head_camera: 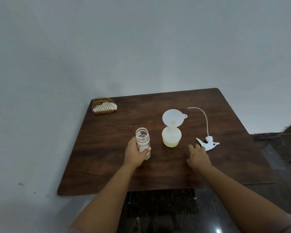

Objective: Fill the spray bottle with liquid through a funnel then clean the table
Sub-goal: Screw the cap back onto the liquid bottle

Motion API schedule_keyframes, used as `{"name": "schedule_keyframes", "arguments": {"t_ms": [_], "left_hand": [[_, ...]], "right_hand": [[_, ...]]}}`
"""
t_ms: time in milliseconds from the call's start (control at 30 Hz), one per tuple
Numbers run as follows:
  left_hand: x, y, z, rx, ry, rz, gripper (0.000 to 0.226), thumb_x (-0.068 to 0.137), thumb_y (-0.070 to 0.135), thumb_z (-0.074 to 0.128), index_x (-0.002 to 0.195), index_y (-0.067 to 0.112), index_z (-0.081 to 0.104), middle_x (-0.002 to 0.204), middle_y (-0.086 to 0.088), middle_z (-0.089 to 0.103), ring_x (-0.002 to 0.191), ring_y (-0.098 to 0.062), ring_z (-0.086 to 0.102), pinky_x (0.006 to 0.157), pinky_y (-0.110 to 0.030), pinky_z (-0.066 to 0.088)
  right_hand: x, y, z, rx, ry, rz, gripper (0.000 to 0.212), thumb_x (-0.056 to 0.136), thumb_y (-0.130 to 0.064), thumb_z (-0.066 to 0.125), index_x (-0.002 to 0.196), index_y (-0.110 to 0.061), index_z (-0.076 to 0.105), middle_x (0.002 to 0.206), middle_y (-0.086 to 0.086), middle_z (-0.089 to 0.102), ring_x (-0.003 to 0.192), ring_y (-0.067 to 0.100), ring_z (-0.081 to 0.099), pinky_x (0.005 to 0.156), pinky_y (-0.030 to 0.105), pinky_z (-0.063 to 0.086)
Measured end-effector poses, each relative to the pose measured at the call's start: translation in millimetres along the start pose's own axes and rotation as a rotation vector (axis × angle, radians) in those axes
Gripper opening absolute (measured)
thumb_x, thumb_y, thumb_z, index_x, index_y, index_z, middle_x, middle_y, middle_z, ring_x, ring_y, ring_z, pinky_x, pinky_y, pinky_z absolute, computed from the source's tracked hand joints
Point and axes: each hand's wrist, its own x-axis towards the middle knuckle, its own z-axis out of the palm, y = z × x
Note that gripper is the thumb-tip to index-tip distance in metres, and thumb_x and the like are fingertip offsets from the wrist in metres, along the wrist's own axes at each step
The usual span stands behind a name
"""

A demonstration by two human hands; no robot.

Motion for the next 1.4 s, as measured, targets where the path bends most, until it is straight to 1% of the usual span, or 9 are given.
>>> {"name": "schedule_keyframes", "arguments": {"t_ms": [333,467,633,733,833,1033,1133,1233,1400], "left_hand": [[12.2,-8.2,-3.7,0.031,-0.093,-0.006,0.055,0.068,0.032,0.085,0.113,0.031,0.054,0.116,0.009,0.061,0.109,-0.015,0.06,0.094,-0.04,0.052],[11.7,-1.8,-12.7,0.032,-0.14,-0.014,0.066,0.061,0.039,0.089,0.115,0.031,0.052,0.119,0.009,0.057,0.107,-0.011,0.058,0.088,-0.031,0.051],[10.8,6.8,-22.3,-0.008,-0.104,0.081,0.072,0.059,0.05,0.086,0.121,0.034,0.053,0.119,0.017,0.06,0.111,-0.005,0.056,0.095,-0.039,0.052],[8.1,13.2,-26.8,-0.039,-0.062,0.136,0.078,0.058,0.059,0.082,0.125,0.035,0.05,0.125,0.018,0.057,0.119,-0.006,0.054,0.099,-0.043,0.05],[9.3,20.8,-31.0,-0.026,-0.069,0.152,0.09,0.058,0.061,0.079,0.137,0.034,0.043,0.138,0.015,0.049,0.132,-0.011,0.044,0.104,-0.047,0.046],[11.8,34.2,-34.3,-0.086,-0.079,0.122,0.089,0.06,0.063,0.078,0.136,0.029,0.047,0.134,0.013,0.057,0.126,-0.009,0.052,0.101,-0.044,0.049],[14.7,39.4,-35.5,-0.027,-0.081,0.129,0.062,0.065,0.055,0.078,0.118,0.03,0.058,0.112,0.011,0.066,0.107,-0.01,0.062,0.089,-0.044,0.054],[16.8,48.2,-38.8,0.008,-0.154,0.132,0.041,0.079,0.029,0.076,0.115,0.022,0.059,0.109,0.005,0.067,0.1,-0.013,0.063,0.087,-0.037,0.053],[12.9,42.5,-37.2,-0.038,-0.229,0.0,0.038,0.092,0.008,0.061,0.128,0.009,0.05,0.124,-0.009,0.059,0.112,-0.021,0.059,0.088,-0.025,0.049]], "right_hand": [[-6.4,-1.1,6.2,0.02,-0.011,0.121,0.026,0.093,-0.011,0.041,0.118,-0.013,0.045,0.125,0.014,0.039,0.116,0.034,0.034,0.079,0.039,0.044],[-11.4,-17.9,1.7,0.106,-0.084,0.186,0.039,0.094,-0.028,0.048,0.13,-0.017,0.04,0.127,0.016,0.041,0.115,0.037,0.044,0.089,0.04,0.045],[-21.1,-72.7,-20.4,0.971,-0.271,0.194,0.045,0.076,-0.026,0.076,0.118,-0.021,0.058,0.118,0.004,0.058,0.102,0.021,0.059,0.068,0.025,0.052],[-26.1,-105.8,-38.7,1.397,-0.192,0.078,0.03,0.075,-0.014,0.077,0.103,-0.018,0.066,0.114,0.013,0.064,0.104,0.025,0.063,0.078,0.029,0.054],[-28.2,-127.3,-65.3,1.532,-0.082,-0.05,0.027,0.076,-0.009,0.077,0.097,-0.012,0.061,0.101,0.012,0.063,0.095,0.022,0.062,0.087,0.035,0.052],[-33.2,-146.7,-89.7,1.293,0.122,-0.236,0.031,0.072,-0.016,0.081,0.086,-0.021,0.054,0.096,0.009,0.064,0.085,0.017,0.062,0.068,0.024,0.053],[-30.9,-156.9,-85.5,1.104,0.255,-0.423,0.035,0.08,-0.029,0.075,0.104,-0.031,0.05,0.105,-0.001,0.06,0.094,0.014,0.063,0.076,0.026,0.055],[-22.4,-159.8,-78.6,0.619,0.354,-0.676,0.04,0.09,-0.029,0.062,0.127,-0.031,0.049,0.123,-0.005,0.049,0.111,0.01,0.051,0.092,0.024,0.048],[-22.0,-165.1,-68.3,0.268,0.158,-0.736,0.032,0.098,-0.027,0.047,0.13,-0.025,0.046,0.13,0.004,0.039,0.118,0.019,0.043,0.098,0.033,0.046]]}}
